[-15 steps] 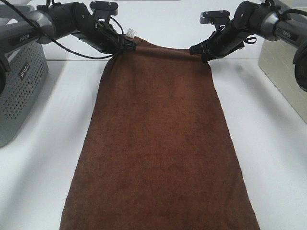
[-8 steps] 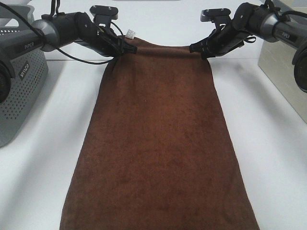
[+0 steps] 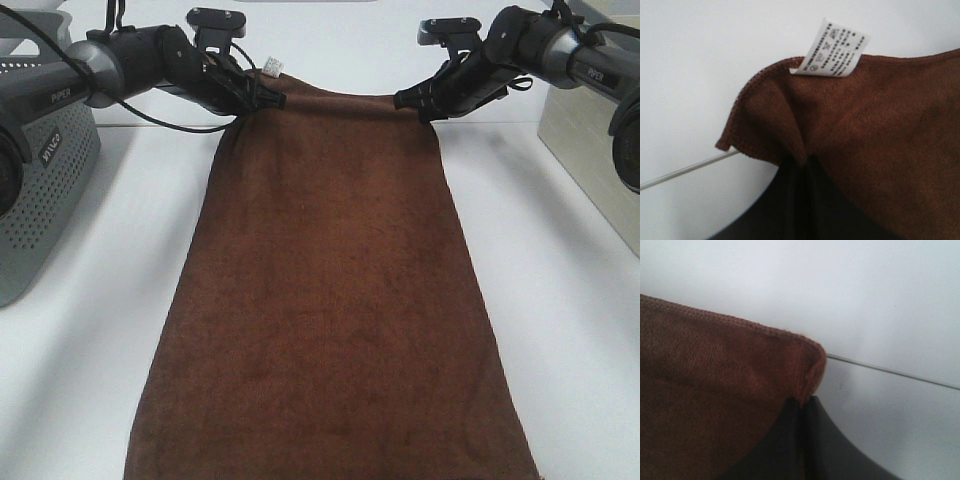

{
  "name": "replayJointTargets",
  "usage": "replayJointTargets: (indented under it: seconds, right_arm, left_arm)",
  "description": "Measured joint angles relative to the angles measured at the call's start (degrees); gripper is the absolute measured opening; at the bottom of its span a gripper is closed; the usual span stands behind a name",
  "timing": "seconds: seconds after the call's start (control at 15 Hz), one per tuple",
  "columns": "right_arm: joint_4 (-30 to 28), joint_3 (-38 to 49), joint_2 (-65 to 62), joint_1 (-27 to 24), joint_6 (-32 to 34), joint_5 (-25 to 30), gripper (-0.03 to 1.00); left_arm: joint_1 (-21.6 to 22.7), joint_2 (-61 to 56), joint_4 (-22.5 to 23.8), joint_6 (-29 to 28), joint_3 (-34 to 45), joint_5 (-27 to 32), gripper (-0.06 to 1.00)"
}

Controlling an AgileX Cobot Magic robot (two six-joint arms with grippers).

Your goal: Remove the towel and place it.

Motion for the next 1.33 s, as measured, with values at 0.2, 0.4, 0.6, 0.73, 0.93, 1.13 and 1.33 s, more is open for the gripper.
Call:
replayJointTargets:
  seconds: [0.2, 0.4, 0.6, 0.73, 0.93, 1.13, 1.33]
  right_arm:
    - [1.0, -0.1, 1.8, 0.0, 0.0, -1.0, 0.01]
    - [1.3, -0.1, 3.3, 0.0, 0.0, -1.4, 0.01]
    - [1.9, -0.1, 3.3, 0.0, 0.0, -2.8, 0.01]
    - [3.2, -0.1, 3.3, 0.0, 0.0, -4.3, 0.04]
    - [3.8, -0.1, 3.3, 0.0, 0.0, -5.3, 0.18]
    - [3.8, -0.1, 3.3, 0.0, 0.0, -5.6, 0.55]
    - [3.7, -0.1, 3.3, 0.0, 0.0, -5.7, 0.76]
  left_arm:
    - [0.0, 1.7, 0.0, 0.0, -0.2, -0.5, 0.0]
    - [0.0, 2.6, 0.0, 0.0, -0.2, -3.0, 0.0]
    - [0.0, 2.7, 0.0, 0.0, -0.2, -4.8, 0.0]
    - [0.0, 2.7, 0.0, 0.0, -0.2, -6.5, 0.02]
    - [0.0, 2.9, 0.0, 0.0, -0.2, -7.7, 0.22]
    - [0.0, 3.8, 0.0, 0.0, -0.2, -8.7, 0.54]
    - [0.0, 3.9, 0.0, -0.2, -0.2, -10.4, 0.64]
